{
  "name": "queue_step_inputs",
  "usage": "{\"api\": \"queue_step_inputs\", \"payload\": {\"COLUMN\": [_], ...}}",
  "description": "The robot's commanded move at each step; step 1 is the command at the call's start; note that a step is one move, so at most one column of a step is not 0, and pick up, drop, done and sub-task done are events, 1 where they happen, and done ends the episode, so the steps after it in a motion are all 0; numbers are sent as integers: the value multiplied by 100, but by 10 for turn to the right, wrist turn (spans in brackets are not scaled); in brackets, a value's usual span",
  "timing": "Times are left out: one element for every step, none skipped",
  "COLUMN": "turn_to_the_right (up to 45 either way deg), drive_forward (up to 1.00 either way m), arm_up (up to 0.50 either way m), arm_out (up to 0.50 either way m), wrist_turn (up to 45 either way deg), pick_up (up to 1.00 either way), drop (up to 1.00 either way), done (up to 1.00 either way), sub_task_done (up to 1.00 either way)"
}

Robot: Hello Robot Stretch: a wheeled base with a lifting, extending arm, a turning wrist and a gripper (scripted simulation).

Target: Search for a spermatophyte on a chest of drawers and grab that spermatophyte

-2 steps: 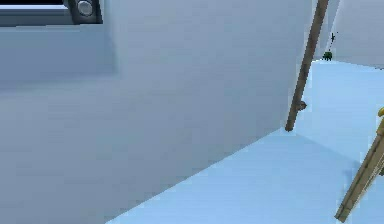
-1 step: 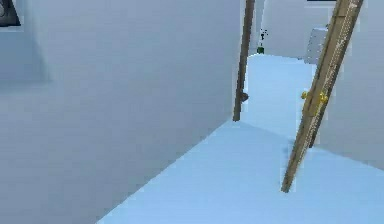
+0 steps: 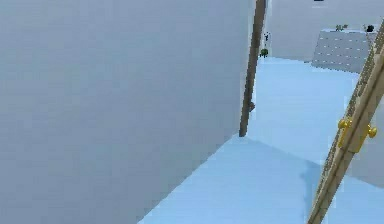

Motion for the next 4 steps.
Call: {"api": "queue_step_inputs", "payload": {"turn_to_the_right": [180, 30, 0, 0], "drive_forward": [0, 0, 100, 10], "arm_up": [0, 0, 0, 0], "arm_out": [0, 0, 0, 0], "wrist_turn": [0, 0, 0, 0], "pick_up": [0, 0, 0, 0], "drop": [0, 0, 0, 0], "done": [0, 0, 0, 0], "sub_task_done": [0, 0, 0, 0]}}
